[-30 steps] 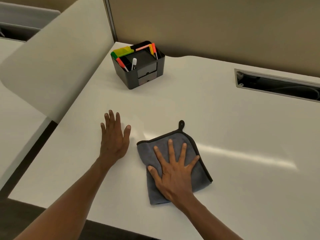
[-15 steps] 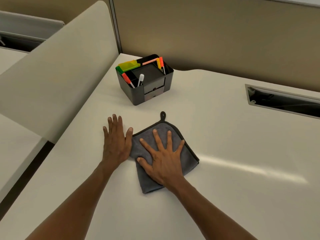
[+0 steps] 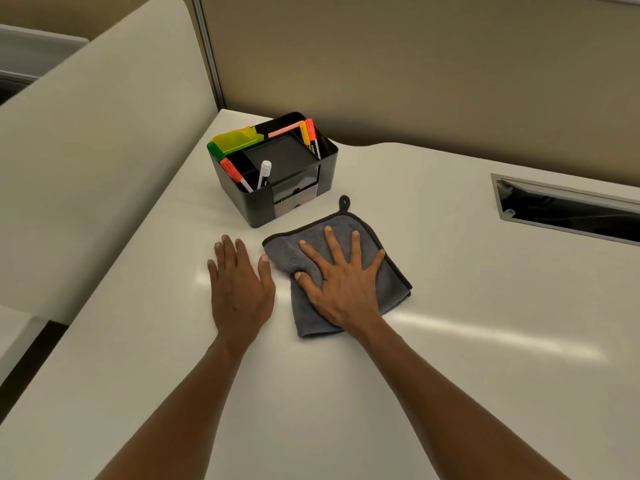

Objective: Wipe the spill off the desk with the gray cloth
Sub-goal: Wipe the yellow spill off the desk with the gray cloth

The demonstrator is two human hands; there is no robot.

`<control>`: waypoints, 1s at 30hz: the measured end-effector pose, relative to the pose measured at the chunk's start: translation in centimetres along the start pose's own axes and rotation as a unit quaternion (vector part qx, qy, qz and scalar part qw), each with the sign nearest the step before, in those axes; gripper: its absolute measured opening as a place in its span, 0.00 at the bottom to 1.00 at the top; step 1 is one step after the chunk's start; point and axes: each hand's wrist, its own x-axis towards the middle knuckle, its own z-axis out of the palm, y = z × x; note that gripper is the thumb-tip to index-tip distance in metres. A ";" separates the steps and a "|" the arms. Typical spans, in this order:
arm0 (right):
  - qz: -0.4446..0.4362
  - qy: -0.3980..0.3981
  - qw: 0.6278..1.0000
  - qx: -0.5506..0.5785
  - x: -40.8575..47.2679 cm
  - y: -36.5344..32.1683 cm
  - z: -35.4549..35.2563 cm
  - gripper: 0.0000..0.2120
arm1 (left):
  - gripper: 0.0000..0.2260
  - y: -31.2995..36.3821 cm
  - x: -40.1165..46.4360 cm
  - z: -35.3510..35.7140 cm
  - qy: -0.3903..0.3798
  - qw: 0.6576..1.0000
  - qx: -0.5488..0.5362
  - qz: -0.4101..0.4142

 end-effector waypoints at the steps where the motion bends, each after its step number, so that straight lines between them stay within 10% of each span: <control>1: 0.003 0.002 1.000 -0.001 0.4 0.5 -0.1 0.31 | 0.29 -0.1 0.0 0.1 0.005 1.000 -0.001 -0.002; 30: 0.100 -0.007 0.995 -0.006 18.1 12.1 -3.3 0.31 | 0.29 0.8 -0.3 -0.2 0.027 0.999 0.032 0.011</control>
